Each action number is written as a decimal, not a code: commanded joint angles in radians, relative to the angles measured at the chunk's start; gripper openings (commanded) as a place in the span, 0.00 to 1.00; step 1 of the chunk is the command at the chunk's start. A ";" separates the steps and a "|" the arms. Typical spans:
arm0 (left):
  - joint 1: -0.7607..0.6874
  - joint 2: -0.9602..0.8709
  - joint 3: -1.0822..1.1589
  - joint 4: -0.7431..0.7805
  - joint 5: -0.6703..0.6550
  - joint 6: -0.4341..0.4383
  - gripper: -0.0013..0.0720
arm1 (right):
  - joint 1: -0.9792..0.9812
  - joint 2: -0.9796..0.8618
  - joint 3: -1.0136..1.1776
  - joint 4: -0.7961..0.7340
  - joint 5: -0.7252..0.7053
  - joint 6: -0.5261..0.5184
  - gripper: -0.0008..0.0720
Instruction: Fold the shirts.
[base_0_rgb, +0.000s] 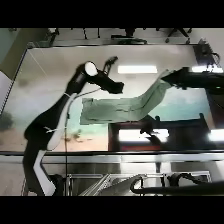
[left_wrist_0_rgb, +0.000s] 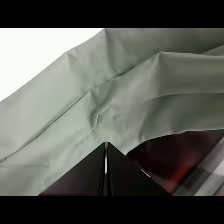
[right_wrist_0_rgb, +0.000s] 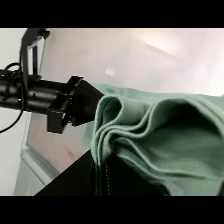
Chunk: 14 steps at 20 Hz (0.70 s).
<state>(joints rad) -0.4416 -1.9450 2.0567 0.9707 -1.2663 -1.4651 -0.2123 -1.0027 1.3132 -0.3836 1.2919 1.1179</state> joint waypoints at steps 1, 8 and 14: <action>0.134 0.282 -0.079 -0.006 -0.037 0.053 0.04 | 0.304 -0.025 0.001 0.040 -0.277 -0.069 0.03; 0.356 0.589 -0.099 -0.003 -0.123 0.079 0.04 | 0.926 -0.416 0.050 0.048 -1.034 -0.337 0.03; 0.408 0.625 -0.099 -0.002 -0.212 0.108 0.04 | 0.969 -0.647 0.223 0.163 -0.880 -0.337 0.62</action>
<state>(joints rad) -0.0597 -1.3392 1.9587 0.9688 -1.4349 -1.3712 0.7277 -1.5841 1.4769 -0.2657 0.3611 0.7994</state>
